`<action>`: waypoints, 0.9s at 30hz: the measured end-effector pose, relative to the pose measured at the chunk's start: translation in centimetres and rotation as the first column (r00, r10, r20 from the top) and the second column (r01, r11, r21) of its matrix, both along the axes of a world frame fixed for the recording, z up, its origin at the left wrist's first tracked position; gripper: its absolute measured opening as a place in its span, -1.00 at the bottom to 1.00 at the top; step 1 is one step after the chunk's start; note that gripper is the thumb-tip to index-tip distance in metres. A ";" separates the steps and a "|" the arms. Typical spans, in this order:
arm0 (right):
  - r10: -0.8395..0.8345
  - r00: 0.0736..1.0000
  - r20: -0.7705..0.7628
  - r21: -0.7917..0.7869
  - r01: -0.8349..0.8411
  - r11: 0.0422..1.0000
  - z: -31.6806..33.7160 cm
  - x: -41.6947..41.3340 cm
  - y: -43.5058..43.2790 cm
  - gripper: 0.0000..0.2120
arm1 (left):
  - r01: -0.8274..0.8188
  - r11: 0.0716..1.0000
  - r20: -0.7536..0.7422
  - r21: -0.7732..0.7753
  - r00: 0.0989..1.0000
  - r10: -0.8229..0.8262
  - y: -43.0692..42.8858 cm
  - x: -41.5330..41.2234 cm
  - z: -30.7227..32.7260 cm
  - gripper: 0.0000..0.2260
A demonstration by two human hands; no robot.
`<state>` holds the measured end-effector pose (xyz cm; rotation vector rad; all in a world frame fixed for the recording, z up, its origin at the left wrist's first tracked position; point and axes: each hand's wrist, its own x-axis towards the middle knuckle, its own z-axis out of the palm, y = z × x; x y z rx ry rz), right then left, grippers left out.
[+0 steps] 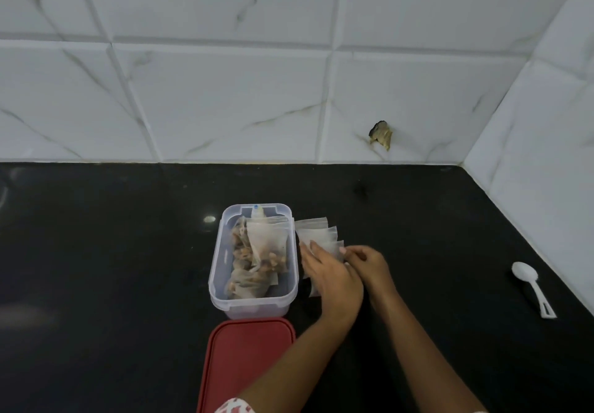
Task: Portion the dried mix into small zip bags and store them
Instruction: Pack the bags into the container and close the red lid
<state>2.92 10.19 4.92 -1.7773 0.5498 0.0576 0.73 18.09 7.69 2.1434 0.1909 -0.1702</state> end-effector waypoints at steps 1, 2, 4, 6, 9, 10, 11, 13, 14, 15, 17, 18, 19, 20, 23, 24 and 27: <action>0.005 1.000 -0.011 0.008 -0.005 1.000 -0.3 -0.2 0.1 -0.85 | -0.030 1.000 -0.022 0.000 0.999 0.030 -0.1 0.0 -0.4 -0.35; 0.001 1.000 -0.010 0.012 -0.001 1.000 -0.7 -0.2 0.2 -0.88 | -0.058 0.998 -0.041 -0.002 0.997 0.058 -0.2 0.1 -0.8 -0.34; -0.019 1.000 0.011 0.010 0.019 1.000 -1.1 -0.3 0.2 -0.94 | -0.099 0.995 -0.068 -0.008 0.993 0.099 -0.2 0.3 -1.4 -0.34; -0.025 0.999 0.019 0.011 0.025 1.000 -1.1 -0.3 0.2 -0.94 | -0.114 0.993 -0.056 0.008 0.992 0.115 -0.1 0.3 -1.9 -0.36; -0.029 0.999 0.024 0.036 0.028 0.999 -0.8 -0.1 0.0 -0.92 | -0.132 0.991 0.006 0.004 0.991 0.132 -0.2 0.1 -2.0 -0.40; -0.034 0.999 0.031 0.052 0.033 0.998 -0.6 0.0 0.0 -0.92 | -0.140 0.990 0.032 -0.006 0.990 0.140 -0.3 0.1 -1.8 -0.41; -0.041 0.999 0.036 0.073 0.039 0.997 -0.4 0.3 -0.1 -0.92 | -0.148 0.989 0.059 -0.013 0.987 0.148 -0.4 0.2 -1.6 -0.41; -0.049 0.998 0.042 0.110 0.045 0.993 0.1 1.0 -0.1 -0.92 | -0.158 0.987 0.095 -0.014 0.983 0.159 -0.5 0.8 -1.1 -0.42; -0.050 0.998 0.042 0.123 0.044 0.991 0.3 1.4 -0.1 -0.93 | -0.162 0.987 0.095 -0.011 0.982 0.163 -0.5 1.3 -0.9 -0.42; -0.049 0.998 0.040 0.138 0.043 0.990 0.5 1.9 -0.2 -0.93 | -0.168 0.986 0.084 -0.007 0.982 0.168 -0.5 1.8 -0.8 -0.41; -0.036 0.999 0.016 0.168 0.033 0.985 0.7 2.8 -0.1 -0.87 | -0.181 0.983 0.046 0.006 0.982 0.180 -0.4 2.8 -0.8 -0.40; -0.023 1.000 -0.006 0.177 0.024 0.984 0.7 3.1 -0.1 -0.83 | -0.187 0.982 0.024 0.014 0.982 0.187 -0.2 3.2 -0.9 -0.40; -0.007 1.000 -0.028 0.177 0.012 0.984 0.5 3.4 0.0 -0.81 | -0.192 0.981 0.003 0.022 0.981 0.192 -0.1 3.5 -1.2 -0.40; 0.008 0.999 -0.046 0.166 0.000 0.986 0.3 3.6 0.1 -0.80 | -0.194 0.981 -0.017 0.028 0.981 0.195 0.1 3.7 -1.4 -0.40; 0.016 0.997 -0.073 0.142 -0.005 0.990 -0.3 3.8 0.2 -0.80 | -0.197 0.980 -0.050 0.004 0.979 0.197 0.6 3.9 -2.1 -0.42; 0.008 0.997 -0.077 0.141 0.003 0.990 -0.4 3.8 0.2 -0.81 | -0.200 0.980 -0.043 -0.017 0.979 0.199 0.7 3.9 -2.2 -0.43; -0.023 0.997 -0.072 0.137 0.033 0.990 -0.6 3.5 0.2 -0.89 | -0.219 0.974 0.000 -0.057 0.976 0.220 1.0 3.7 -2.5 -0.49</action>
